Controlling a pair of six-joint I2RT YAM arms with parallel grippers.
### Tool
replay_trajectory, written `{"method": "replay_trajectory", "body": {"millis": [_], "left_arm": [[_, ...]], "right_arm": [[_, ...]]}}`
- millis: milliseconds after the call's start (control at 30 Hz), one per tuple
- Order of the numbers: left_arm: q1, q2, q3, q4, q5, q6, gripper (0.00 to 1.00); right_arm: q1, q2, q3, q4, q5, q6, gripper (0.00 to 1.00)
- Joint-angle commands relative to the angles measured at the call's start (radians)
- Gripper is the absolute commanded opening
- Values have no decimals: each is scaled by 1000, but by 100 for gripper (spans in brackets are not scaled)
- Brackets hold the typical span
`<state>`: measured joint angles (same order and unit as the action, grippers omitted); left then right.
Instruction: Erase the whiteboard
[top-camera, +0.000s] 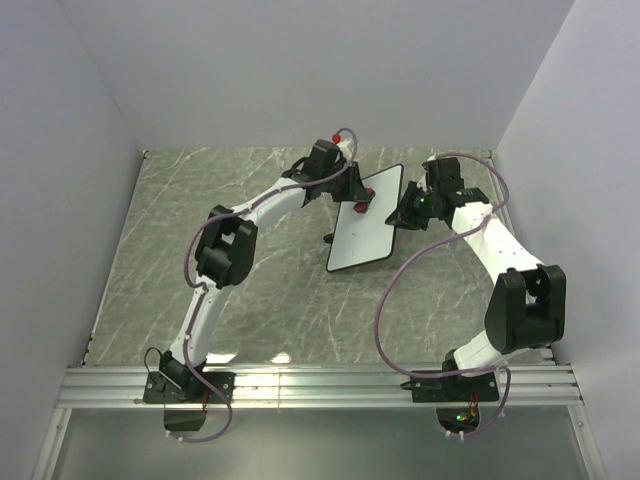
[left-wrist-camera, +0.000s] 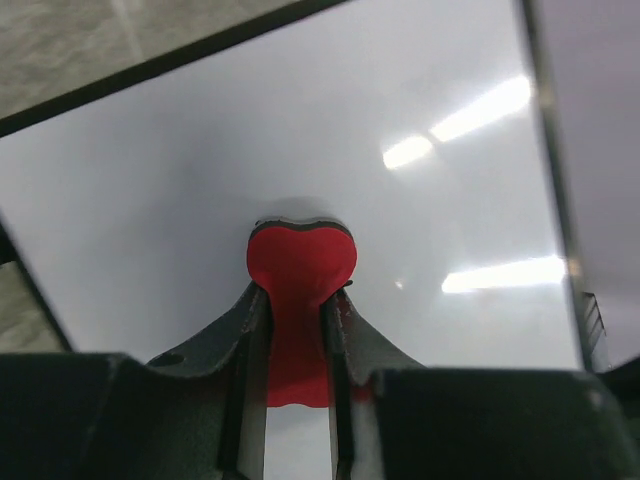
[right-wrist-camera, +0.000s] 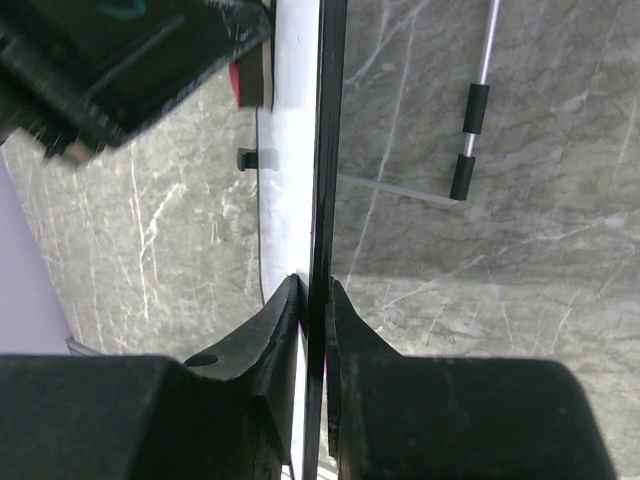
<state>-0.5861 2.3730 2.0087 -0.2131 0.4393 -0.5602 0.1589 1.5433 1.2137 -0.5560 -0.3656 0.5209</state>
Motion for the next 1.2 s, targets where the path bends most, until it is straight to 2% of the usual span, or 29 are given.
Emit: {"method": "replay_trajectory", "body": {"millis": [0, 200, 400, 500, 600, 733, 900, 1000, 1167], "left_arm": [[-153, -14, 47, -100, 130, 17, 0], [-162, -29, 44, -80, 127, -20, 0], [-173, -119, -124, 23, 127, -102, 0], [-187, -170, -180, 5, 50, -107, 0], [-190, -233, -301, -3, -16, -124, 0], [-196, -351, -570, 67, -39, -164, 0], [-207, -498, -769, 89, -94, -181, 0], [-207, -525, -827, 104, -119, -199, 0], [-205, -456, -772, 67, -149, -170, 0]], "right_arm": [[65, 69, -5, -47, -72, -59, 0], [65, 54, -16, -48, -70, -68, 0], [65, 18, -51, -47, -64, -79, 0], [65, 12, -54, -44, -64, -78, 0], [65, 3, -48, -45, -65, -75, 0], [65, -3, -37, -44, -62, -68, 0], [65, -2, -29, -36, -58, -58, 0], [64, 1, -29, -27, -65, -56, 0], [65, -3, -31, -31, -82, -56, 0]]}}
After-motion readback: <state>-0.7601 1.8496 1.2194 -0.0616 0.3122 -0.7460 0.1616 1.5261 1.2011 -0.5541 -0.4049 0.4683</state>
